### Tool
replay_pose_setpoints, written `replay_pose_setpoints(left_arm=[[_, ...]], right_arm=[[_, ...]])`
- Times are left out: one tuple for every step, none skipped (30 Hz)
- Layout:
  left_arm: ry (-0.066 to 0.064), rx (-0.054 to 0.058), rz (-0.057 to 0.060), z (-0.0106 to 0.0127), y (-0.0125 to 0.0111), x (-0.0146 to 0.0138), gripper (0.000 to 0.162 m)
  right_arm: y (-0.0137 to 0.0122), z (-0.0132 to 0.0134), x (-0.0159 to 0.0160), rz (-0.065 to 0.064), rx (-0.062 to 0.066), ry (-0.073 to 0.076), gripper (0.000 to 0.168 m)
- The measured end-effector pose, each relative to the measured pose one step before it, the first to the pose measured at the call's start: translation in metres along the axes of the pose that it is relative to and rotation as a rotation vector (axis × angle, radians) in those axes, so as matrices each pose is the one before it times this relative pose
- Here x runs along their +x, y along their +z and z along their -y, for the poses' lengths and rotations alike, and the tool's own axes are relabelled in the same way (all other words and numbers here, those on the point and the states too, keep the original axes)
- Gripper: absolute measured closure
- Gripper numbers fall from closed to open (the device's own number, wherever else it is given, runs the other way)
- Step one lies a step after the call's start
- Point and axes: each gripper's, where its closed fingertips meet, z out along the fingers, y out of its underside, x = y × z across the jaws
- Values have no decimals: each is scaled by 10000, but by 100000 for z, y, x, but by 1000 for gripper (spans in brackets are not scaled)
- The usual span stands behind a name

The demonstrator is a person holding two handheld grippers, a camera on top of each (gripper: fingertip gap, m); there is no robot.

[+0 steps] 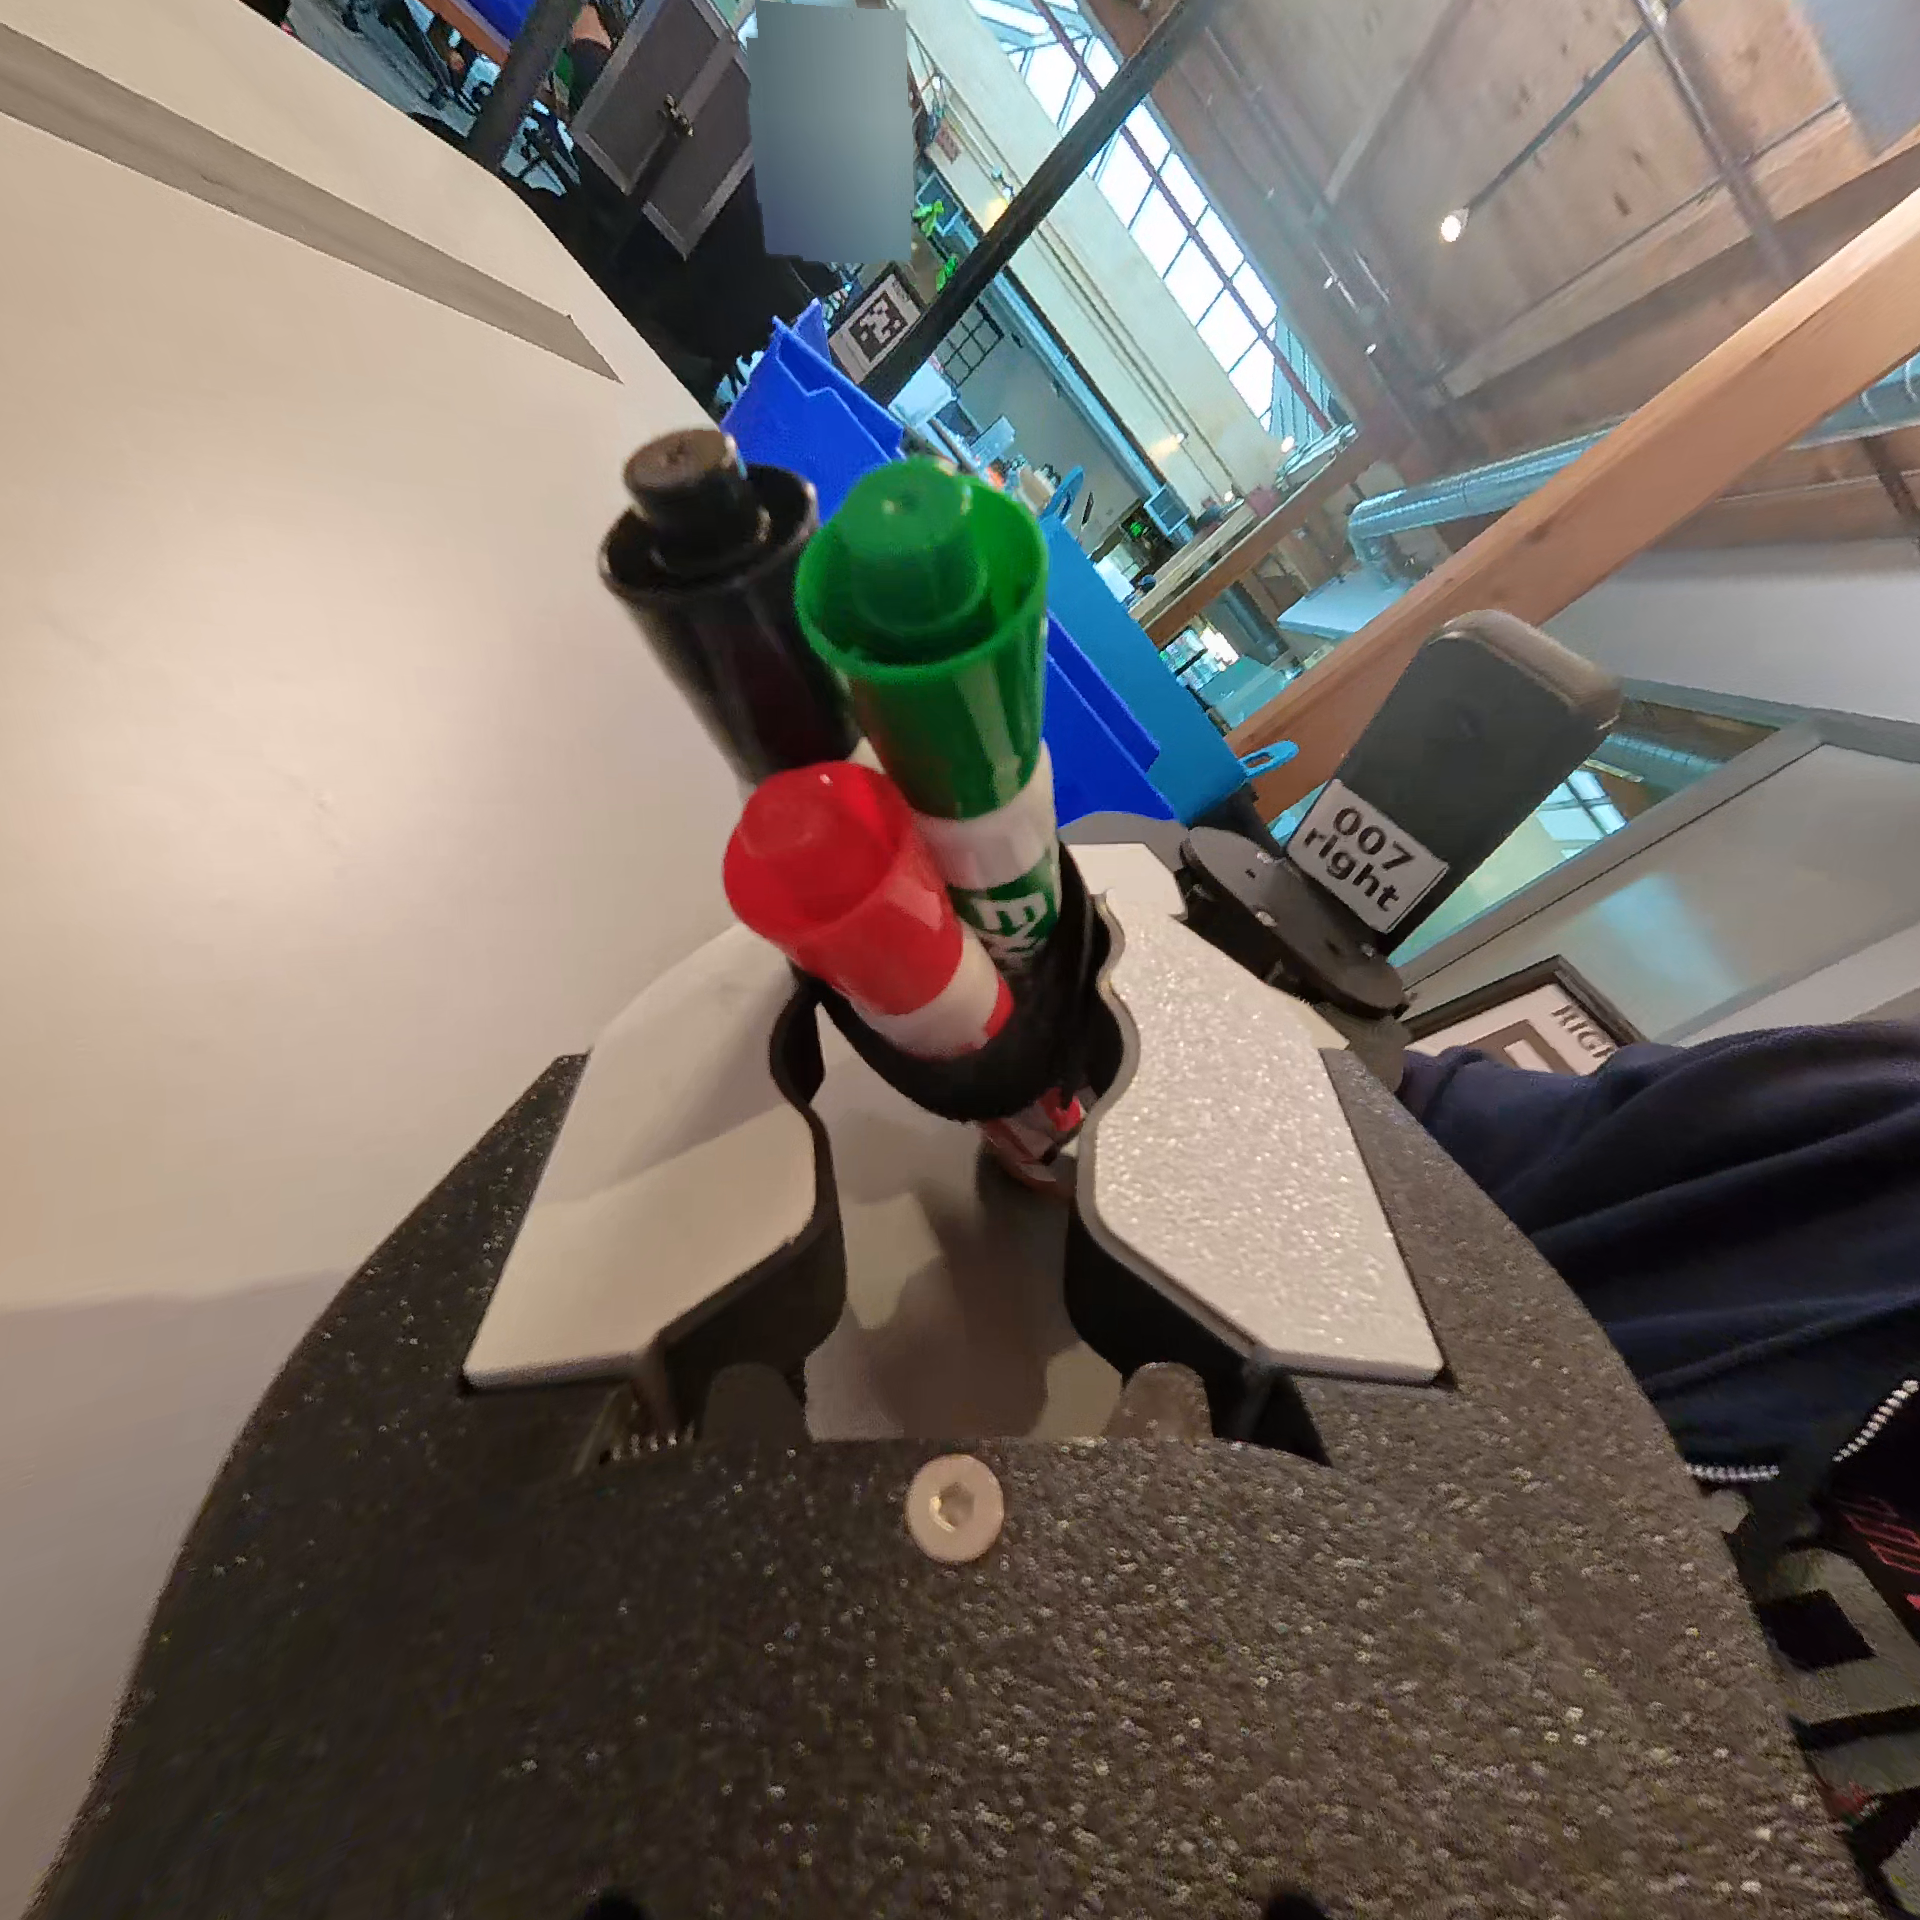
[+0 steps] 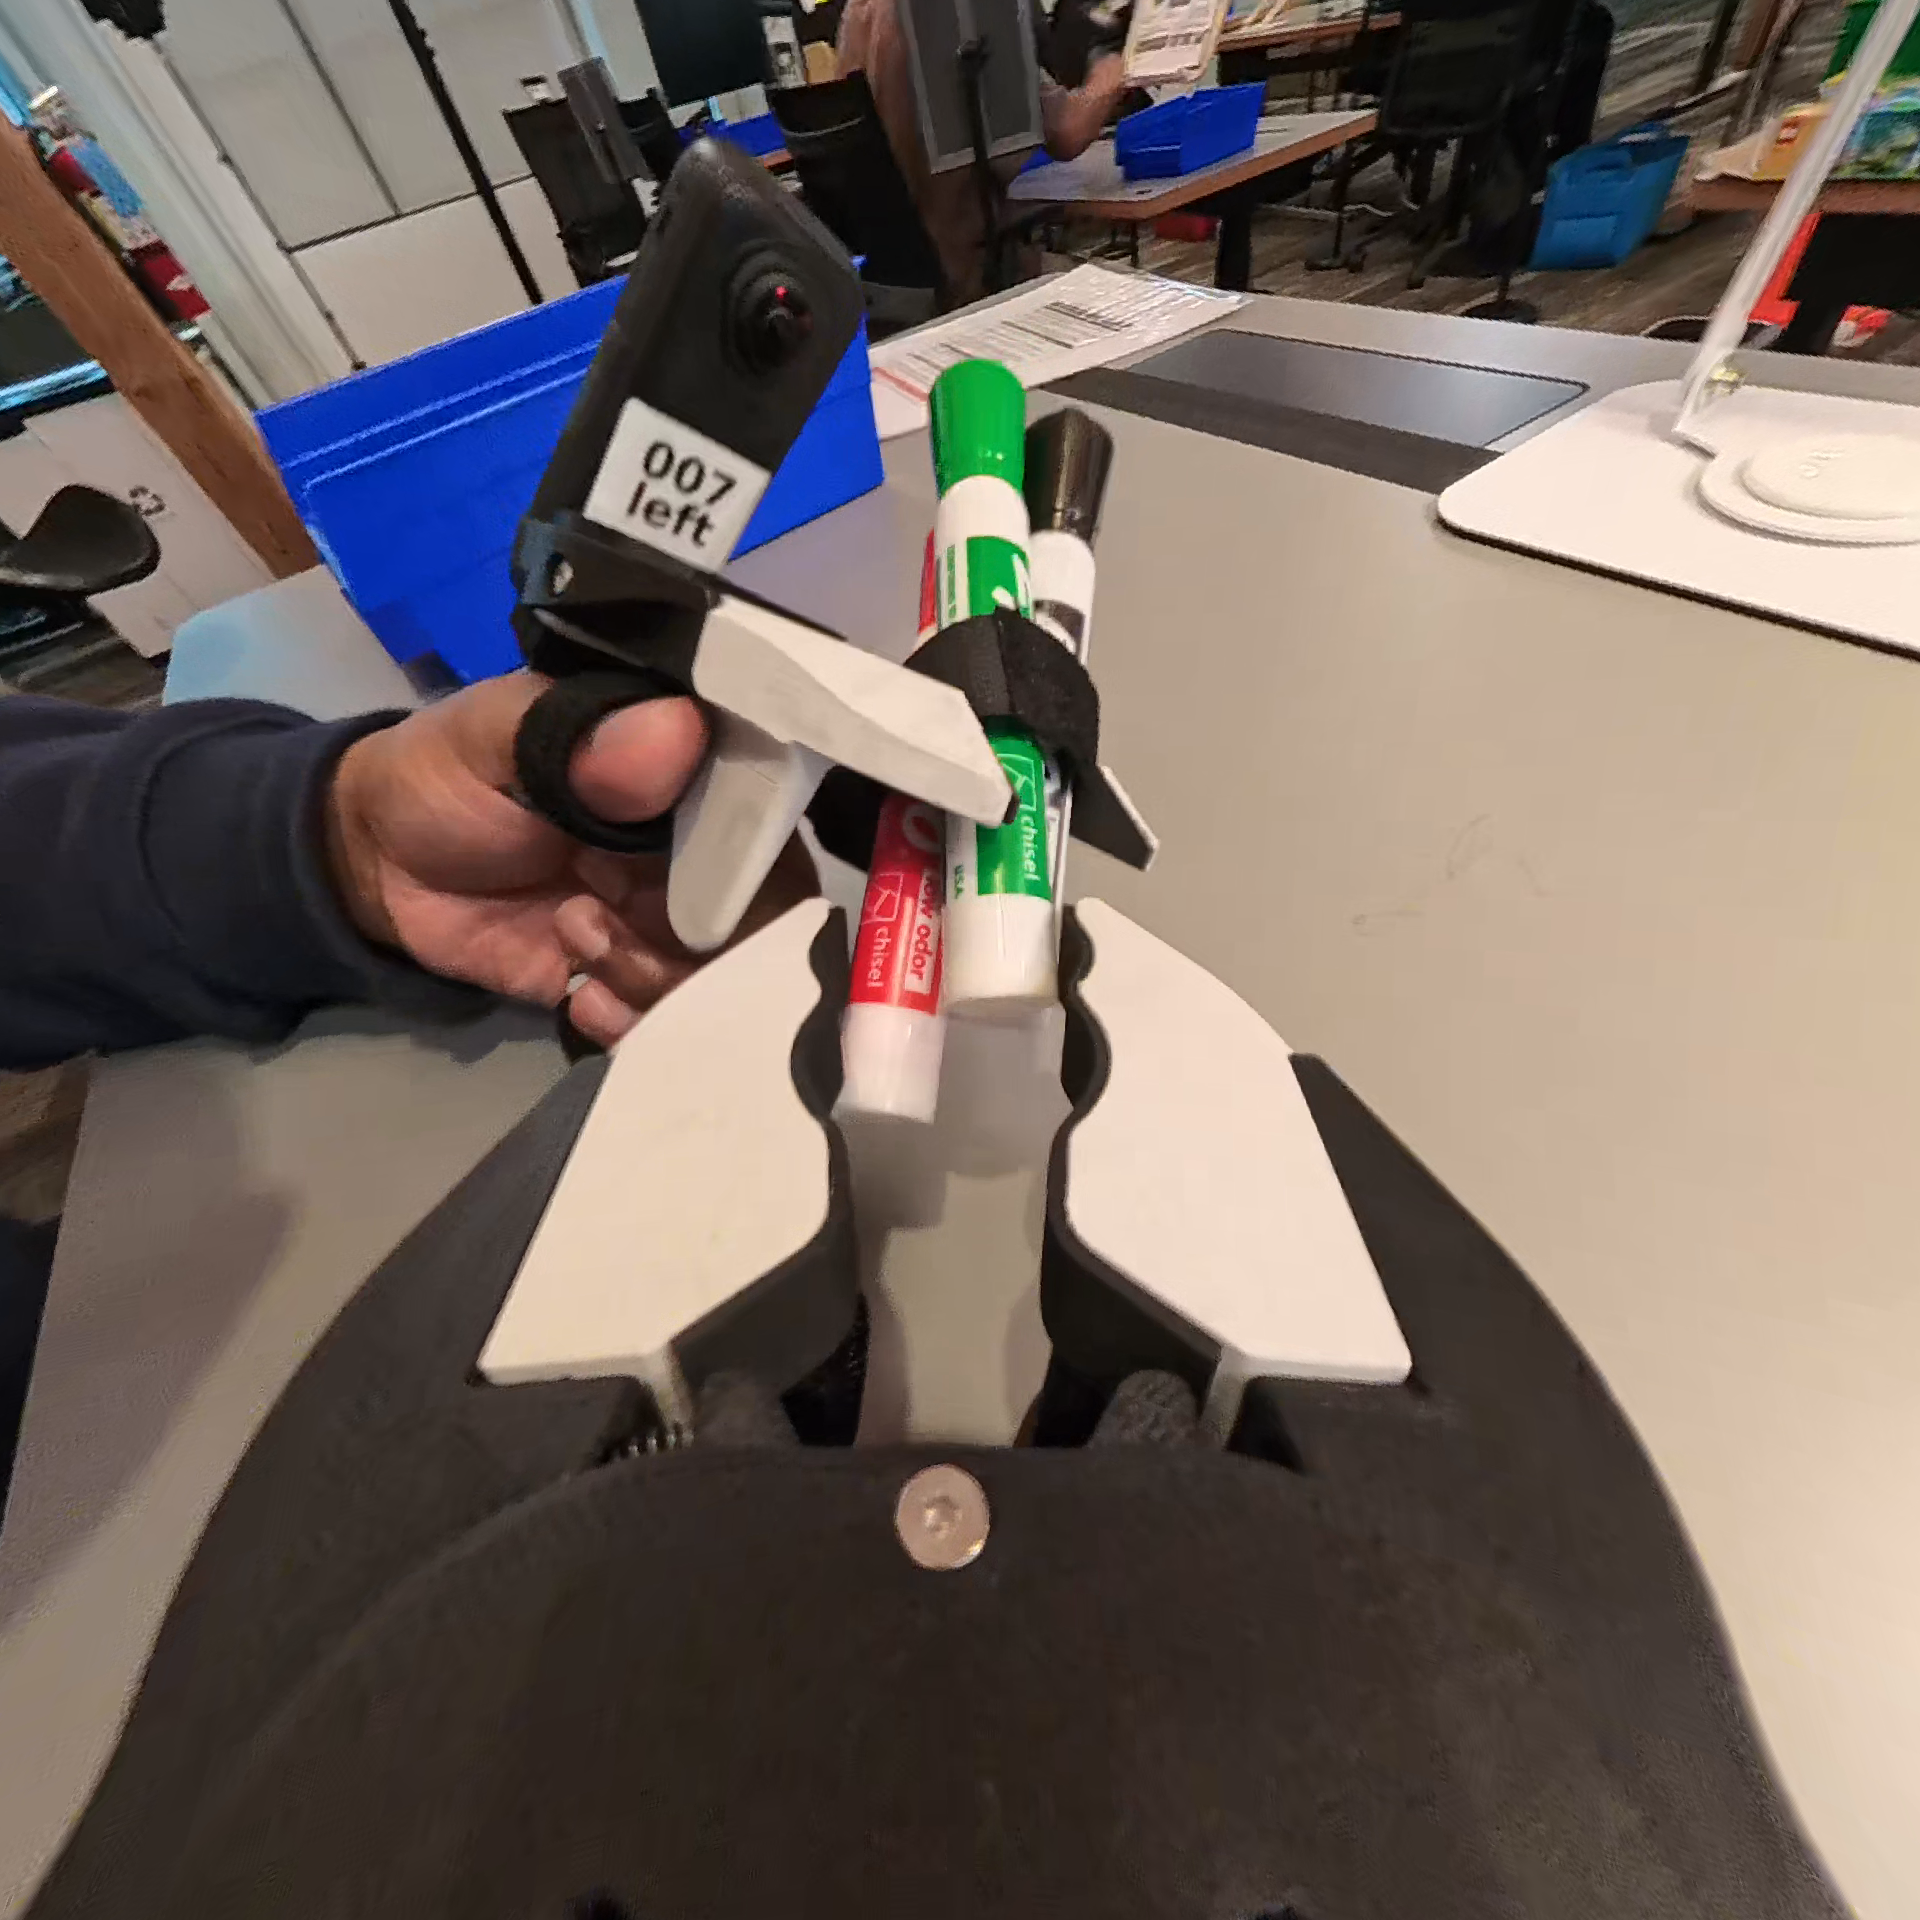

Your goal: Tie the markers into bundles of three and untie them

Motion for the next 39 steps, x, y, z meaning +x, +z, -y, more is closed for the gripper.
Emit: replay_pose_setpoints(left_arm=[[265, -110, 152, 19, -159, -178, 114], [356, -132, 256, 15, -177, -300, 114], [396, -173, 309, -38, -168, -344, 114], [386, -245, 325, -142, -129, -355, 114], [372, -321, 333, -279, -46, -326, 114], [355, -398, 310, -435, 43, -250, 114], [313, -458, 245, -564, 157, -72, 114], [271, -461, 160, -604, 230, 142, 114], [231, -420, 6, -594, 302, 417, 114], [124, -430, -80, -620, 350, 565, 114], [100, -403, -146, -601, 403, 646, 114], [103, -398, -145, -635, 417, 630, 114], [101, -419, -65, -663, 439, 472, 115], [163, -347, 2, -569, 406, 363, 115], [216, -275, 53, -433, 323, 267, 115], [218, -198, 83, -263, 208, 204, 115], [142, -42, 160, -32, 40, -1, 115], [18, -32, 8, -23, -2, 48, 115], [-9, -22, -56, -23, -25, 29, 115], [-10, 16, -58, 4, -51, -25, 115], [-24, 72, -20, 84, -88, -104, 115], [-36, 67, -32, 86, -97, -75, 115], [-11, 79, -51, 112, -95, -19, 116], [44, 74, -67, 117, -79, 47, 117], [48, 63, -16, 103, -94, -7, 117], [37, 21, -2, 52, -79, -39, 117], [34, -7, 13, 11, -70, -62, 117], [58, 45, -8, 67, -68, -24, 117], [49, 78, -20, 103, -73, -22, 117], [-7, 32, -45, 54, -62, 6, 117], [-42, 10, -31, 28, -38, -18, 117], [-21, 29, -2, 51, -23, -37, 117], [10, 37, 5, 46, -24, -45, 117], [25, -29, -9, -67, -6, -30, 117], [86, -265, -17, -432, 125, -29, 117], [45, -344, -10, -555, 211, -19, 116], [-42, -199, -87, -263, 153, 98, 116], [-6, 38, -19, 63, 13, 60, 116], [25, -55, 55, -79, 1, -44, 117]], right_arm=[[-166, -44, -91, 207, -79, -121, 128], [-197, -10, -4, 170, -62, -67, 127], [-261, 114, 102, 102, 25, -25, 127], [-285, 269, 157, 54, 102, 4, 126], [-298, 431, 215, 2, 172, 15, 126], [-239, 494, 252, -63, 178, 20, 127], [-164, 461, 227, -84, 138, 5, 127], [-54, 344, 123, -72, 72, -11, 127], [57, 173, 16, -57, -15, -1, 127], [147, 42, -126, -11, -74, 7, 126], [185, -14, -292, 51, -89, -23, 126], [189, -98, -333, 42, -116, -68, 126], [198, -200, -220, -36, -186, -102, 126], [195, -281, -121, -90, -235, -116, 127], [172, -330, 26, -161, -258, -92, 127], [108, -330, 123, -180, -253, -59, 131], [-30, -141, 85, -80, -122, -30, 132], [-96, 9, 29, 4, -25, 29, 133], [-93, 56, -13, 51, 13, 80, 135], [-90, 104, 27, 66, 75, 138, 137], [-99, 172, 86, 80, 129, 218, 139], [-115, 226, 82, 118, 170, 264, 141], [-132, 265, 62, 144, 183, 259, 142], [-137, 260, 35, 146, 163, 232, 144], [-128, 214, 8, 124, 126, 190, 145], [-122, 184, 48, 65, 101, 127, 147], [-127, 165, 64, 22, 86, 59, 150], [-112, 143, 35, 50, 76, 64, 150], [-85, 140, 0, 74, 72, 123, 150], [-74, 86, 27, 71, 47, 134, 150], [-68, 63, 75, 53, 29, 113, 150], [-69, 63, 96, 39, 42, 124, 150], [-104, 129, 111, 47, 66, 170, 150], [-136, 244, 105, 59, 131, 217, 150], [-278, 503, 160, 56, 273, 264, 150], [-389, 712, 166, 85, 349, 275, 151], [-448, 745, 187, 78, 330, 234, 151], [-399, 582, 226, 50, 208, 175, 151], [-351, 422, 225, 32, 128, 133, 151]])
